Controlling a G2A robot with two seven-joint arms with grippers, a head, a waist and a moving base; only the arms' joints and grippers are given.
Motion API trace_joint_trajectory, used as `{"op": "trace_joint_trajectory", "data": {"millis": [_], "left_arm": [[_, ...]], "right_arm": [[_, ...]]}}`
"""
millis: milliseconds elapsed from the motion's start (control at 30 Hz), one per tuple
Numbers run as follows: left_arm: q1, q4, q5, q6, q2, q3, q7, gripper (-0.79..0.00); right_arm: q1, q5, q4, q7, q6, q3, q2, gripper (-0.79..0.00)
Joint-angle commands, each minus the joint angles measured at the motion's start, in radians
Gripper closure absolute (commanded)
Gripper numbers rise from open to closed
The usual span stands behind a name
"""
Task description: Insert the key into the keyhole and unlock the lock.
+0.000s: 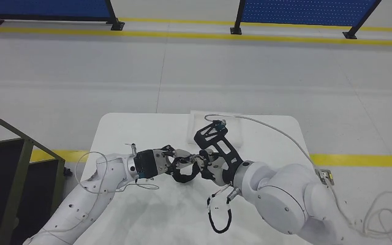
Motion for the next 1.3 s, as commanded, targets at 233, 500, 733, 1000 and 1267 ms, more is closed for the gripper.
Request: {"op": "trace_joint_trajectory", "data": {"millis": [233,500,733,1000,1267], "left_arm": [[0.002,-0.003,0.007,-0.008,-0.006,-0.003,-0.011,0.000],[0.005,-0.004,0.015,-0.013,-0.010,-0.007,-0.005,0.000],[0.009,-0.008,0.026,-0.018,-0.012,-0.010,-0.004,0.000],[0.010,-0.011,0.038,-0.032,-0.016,-0.008,-0.003,0.000],[0.009,0.017,-0.038,-0.096,-0.023,-0.017,-0.015,0.000]], "right_arm": [[0.011,-0.007,0.000,-0.004,0.004,-0.026,0.000,0.000],[-0.001,-0.010,0.000,-0.004,0.004,-0.033,0.004,0.000],[0.003,-0.005,0.015,-0.011,0.011,-0.046,0.003,0.000],[0.016,0.014,0.033,-0.025,0.025,-0.053,0.001,-0.785],[0.024,0.049,0.009,-0.033,0.033,-0.020,0.007,-0.785]]}}
